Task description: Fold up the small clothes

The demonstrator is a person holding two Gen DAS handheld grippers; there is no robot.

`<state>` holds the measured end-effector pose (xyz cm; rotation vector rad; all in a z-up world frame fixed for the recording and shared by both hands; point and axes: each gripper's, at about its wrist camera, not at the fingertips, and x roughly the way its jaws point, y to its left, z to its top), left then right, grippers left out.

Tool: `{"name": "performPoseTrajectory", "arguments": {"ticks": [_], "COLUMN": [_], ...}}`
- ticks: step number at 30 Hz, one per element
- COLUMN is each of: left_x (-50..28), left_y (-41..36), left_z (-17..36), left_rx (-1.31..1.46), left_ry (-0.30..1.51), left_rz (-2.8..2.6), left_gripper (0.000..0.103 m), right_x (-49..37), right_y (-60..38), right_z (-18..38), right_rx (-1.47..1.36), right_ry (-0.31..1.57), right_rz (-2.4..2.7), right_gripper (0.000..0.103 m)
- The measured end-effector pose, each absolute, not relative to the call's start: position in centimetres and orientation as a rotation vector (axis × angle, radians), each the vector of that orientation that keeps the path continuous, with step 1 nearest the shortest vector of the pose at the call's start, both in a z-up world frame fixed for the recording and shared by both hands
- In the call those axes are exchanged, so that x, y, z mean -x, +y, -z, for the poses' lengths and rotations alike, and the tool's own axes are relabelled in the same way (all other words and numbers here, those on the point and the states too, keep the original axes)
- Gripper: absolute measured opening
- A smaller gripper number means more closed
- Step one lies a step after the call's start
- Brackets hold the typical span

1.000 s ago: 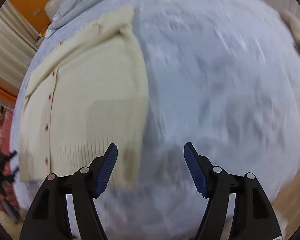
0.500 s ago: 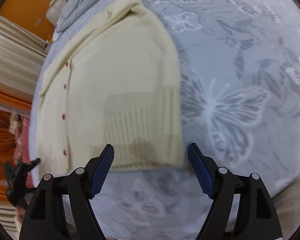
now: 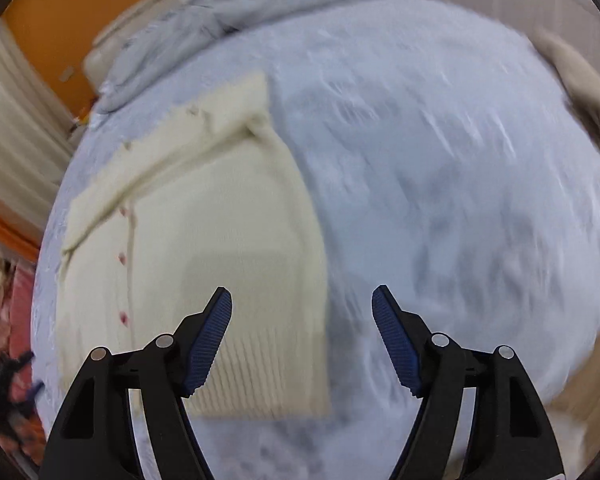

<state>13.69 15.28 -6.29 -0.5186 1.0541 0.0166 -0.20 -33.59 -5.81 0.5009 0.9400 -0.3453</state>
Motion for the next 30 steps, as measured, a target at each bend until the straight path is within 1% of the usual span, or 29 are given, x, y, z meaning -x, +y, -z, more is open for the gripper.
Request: {"name": "performPoseTrajectory", "arguments": {"ticks": [3, 7, 12, 13, 14, 15, 16, 18, 20, 21, 22, 23, 24, 25, 26, 27, 28, 29, 30], "left_x": [-18.9, -26.7, -33.3, -34.6, -35.3, -35.7, -36.3, -36.2, -35.8, -35.7, -35.6, -35.4, -35.1, -35.1, -34.7, -34.3, -33.2, -31.8, -29.3], "left_y": [14.1, 11.4, 9.4, 9.0, 8.7, 8.6, 8.3, 8.5, 8.8, 8.7, 8.4, 8.0, 7.3, 7.0, 6.7, 6.8, 7.3, 8.1, 9.5], "left_z": [5.3, 6.6, 10.1, 11.0, 11.6, 12.0, 12.6, 13.0, 13.2, 13.4, 13.4, 13.3, 13.1, 13.0, 12.5, 12.0, 11.2, 10.5, 9.6], "left_rx": [0.537, 0.577, 0.609, 0.598, 0.578, 0.557, 0.521, 0.506, 0.507, 0.485, 0.46, 0.427, 0.371, 0.339, 0.308, 0.3, 0.301, 0.313, 0.331], "left_ry": [1.041, 1.075, 1.12, 1.133, 1.14, 1.147, 1.158, 1.136, 1.109, 1.099, 1.092, 1.088, 1.084, 1.089, 1.097, 1.102, 1.102, 1.087, 1.065], "left_rz": [0.029, 0.076, 0.023, 0.004, -0.012, -0.023, -0.037, -0.037, -0.019, -0.011, -0.01, -0.013, -0.018, -0.018, -0.011, -0.006, 0.001, 0.006, 0.004], "left_gripper": [0.074, 0.074, 0.074, 0.073, 0.07, 0.065, 0.06, 0.059, 0.06, 0.06, 0.06, 0.061, 0.061, 0.061, 0.061, 0.062, 0.065, 0.072, 0.076], "right_x": [-5.8, -15.4, -26.0, -27.2, -28.8, -29.3, -30.0, -30.2, -28.6, -28.5, -29.0, -28.7, -28.5, -28.3, -27.8, -26.5, -24.8, -23.1, -20.3], "right_y": [-34.1, -34.9, -35.3, -35.5, -35.4, -35.3, -35.0, -34.4, -35.7, -36.1, -36.7, -37.0, -37.1, -37.1, -37.1, -36.9, -36.6, -36.1, -36.1], "right_z": [4.5, 5.1, 8.4, 9.2, 10.5, 11.6, 11.9, 9.6, 7.9, 9.1, 12.0, 13.5, 13.0, 12.2, 11.4, 9.7, 8.1, 6.8, 5.3], "right_rx": [-0.503, -0.563, -0.495, -0.487, -0.491, -0.498, -0.481, -0.439, -0.494, -0.481, -0.461, -0.477, -0.478, -0.506, -0.531, -0.55, -0.539, -0.521, -0.491], "right_ry": [0.922, 0.939, 1.012, 1.03, 1.061, 1.088, 1.091, 0.994, 0.86, 0.883, 0.993, 1.005, 0.985, 1.005, 1.012, 0.994, 0.956, 0.929, 0.907], "right_rz": [0.256, 0.171, 0.249, 0.269, 0.271, 0.251, 0.222, 0.143, 0.106, 0.127, 0.17, 0.161, 0.162, 0.178, 0.187, 0.163, 0.139, 0.14, 0.167], "right_gripper": [0.071, 0.071, 0.072, 0.072, 0.07, 0.061, 0.011, 0.011, 0.009, 0.008, 0.008, 0.007, 0.008, 0.014, 0.023, 0.023, 0.034, 0.064, 0.077]}}
